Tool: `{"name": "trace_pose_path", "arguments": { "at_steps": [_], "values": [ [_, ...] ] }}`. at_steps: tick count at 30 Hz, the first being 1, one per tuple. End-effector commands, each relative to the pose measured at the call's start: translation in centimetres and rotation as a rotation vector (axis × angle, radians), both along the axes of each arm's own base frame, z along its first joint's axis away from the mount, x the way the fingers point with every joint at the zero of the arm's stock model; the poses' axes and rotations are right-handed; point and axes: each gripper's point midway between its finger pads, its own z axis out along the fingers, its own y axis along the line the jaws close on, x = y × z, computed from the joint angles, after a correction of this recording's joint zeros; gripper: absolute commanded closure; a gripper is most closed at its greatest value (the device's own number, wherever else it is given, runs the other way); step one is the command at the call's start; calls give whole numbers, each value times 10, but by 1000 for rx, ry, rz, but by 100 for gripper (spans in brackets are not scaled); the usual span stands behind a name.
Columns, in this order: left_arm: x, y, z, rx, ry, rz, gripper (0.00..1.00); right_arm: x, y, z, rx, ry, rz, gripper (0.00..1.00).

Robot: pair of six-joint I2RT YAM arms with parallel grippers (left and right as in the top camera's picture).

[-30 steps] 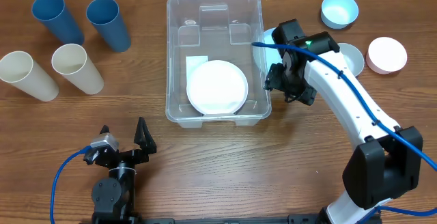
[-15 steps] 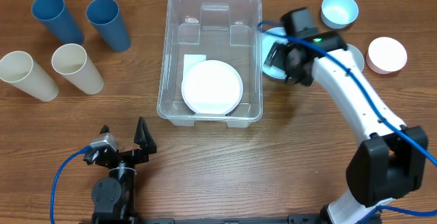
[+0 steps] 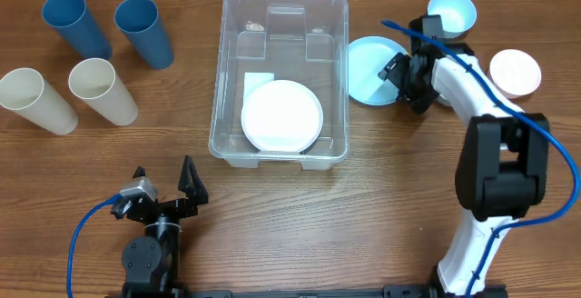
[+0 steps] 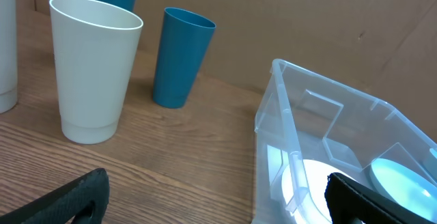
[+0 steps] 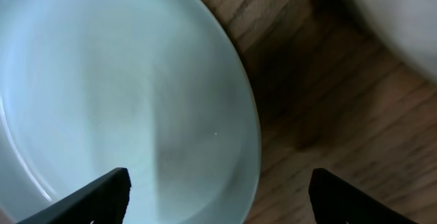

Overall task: Pack container
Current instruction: 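Release and move the right gripper to grasp the light blue plate, then lift the light blue plate and lower it into the bin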

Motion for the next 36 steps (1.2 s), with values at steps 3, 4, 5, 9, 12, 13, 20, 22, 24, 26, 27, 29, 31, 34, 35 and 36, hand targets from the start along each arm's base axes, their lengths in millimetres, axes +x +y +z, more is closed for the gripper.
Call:
{"name": "trace_pose_path", "arguments": {
  "at_steps": [3, 4, 5, 9, 12, 13, 20, 22, 24, 26, 27, 29, 31, 34, 35, 36],
  "values": [
    [0, 0, 1, -7, -7, -1, 0, -6, 2, -18, 20, 42, -52, 35],
    [0, 0, 1, -7, -7, -1, 0, -7, 2, -22, 19, 51, -52, 42],
    [0, 0, 1, -7, -7, -1, 0, -8, 2, -23, 19, 55, -52, 51],
    [0, 0, 1, -7, -7, -1, 0, -11, 4, -26, 18, 69, -48, 82],
    [0, 0, 1, -7, -7, -1, 0, -12, 4, -27, 17, 76, -46, 91],
    [0, 0, 1, -7, -7, -1, 0, -13, 4, -27, 16, 80, -46, 93],
    [0, 0, 1, -7, -7, -1, 0, -18, 0, -20, 14, 106, -46, 96],
    [0, 0, 1, -7, -7, -1, 0, -15, -5, -6, 8, 100, -32, 96],
    [0, 0, 1, -7, -7, -1, 0, -13, -8, 8, 7, 89, -31, 96],
    [0, 0, 1, -7, -7, -1, 0, -7, -8, 31, 1, 57, -7, 96],
    [0, 0, 1, -7, -7, -1, 0, -3, -9, 43, -1, 39, 6, 96],
    [0, 0, 1, -7, -7, -1, 0, 2, -13, 63, -6, 13, 7, 96],
    [0, 0, 1, -7, -7, -1, 0, 8, -21, 84, -16, -16, 9, 96],
    [0, 0, 1, -7, -7, -1, 0, 12, -38, 116, -40, -49, -19, 96],
    [0, 0, 1, -7, -7, -1, 0, 15, -46, 130, -48, -69, -17, 96],
    [0, 0, 1, -7, -7, -1, 0, 15, -52, 139, -54, -79, -28, 96]
  ]
}}
